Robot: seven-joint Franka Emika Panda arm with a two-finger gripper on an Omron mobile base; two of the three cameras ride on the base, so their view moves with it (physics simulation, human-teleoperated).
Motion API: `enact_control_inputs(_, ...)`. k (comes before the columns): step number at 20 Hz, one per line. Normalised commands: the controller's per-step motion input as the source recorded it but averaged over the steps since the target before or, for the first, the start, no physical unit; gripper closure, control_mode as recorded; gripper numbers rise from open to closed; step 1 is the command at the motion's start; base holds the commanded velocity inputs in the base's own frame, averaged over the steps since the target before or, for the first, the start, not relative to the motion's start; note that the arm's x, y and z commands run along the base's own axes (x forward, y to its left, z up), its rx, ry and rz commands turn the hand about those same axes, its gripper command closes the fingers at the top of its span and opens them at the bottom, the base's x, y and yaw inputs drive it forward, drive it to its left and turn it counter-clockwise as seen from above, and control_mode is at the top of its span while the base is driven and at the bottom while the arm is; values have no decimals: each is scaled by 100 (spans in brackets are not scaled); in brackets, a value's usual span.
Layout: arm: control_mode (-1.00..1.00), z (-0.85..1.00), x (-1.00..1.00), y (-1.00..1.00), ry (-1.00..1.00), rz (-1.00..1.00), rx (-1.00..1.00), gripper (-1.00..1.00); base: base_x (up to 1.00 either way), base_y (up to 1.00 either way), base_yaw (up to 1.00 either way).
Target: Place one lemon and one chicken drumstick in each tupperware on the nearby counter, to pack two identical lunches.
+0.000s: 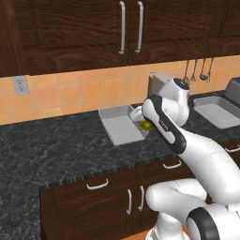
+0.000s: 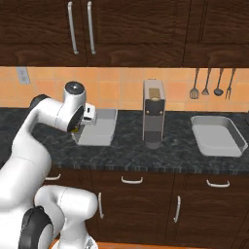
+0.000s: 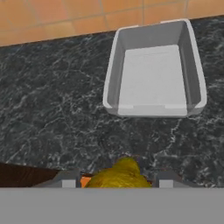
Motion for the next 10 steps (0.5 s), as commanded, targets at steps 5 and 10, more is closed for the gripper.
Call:
enact_control_inputs(5, -100, -1, 84, 2, 0, -2, -5, 100, 0, 0, 0)
enact_control_inputs(10, -100, -25, 49, 0, -10, 0, -1, 100, 0, 0, 0)
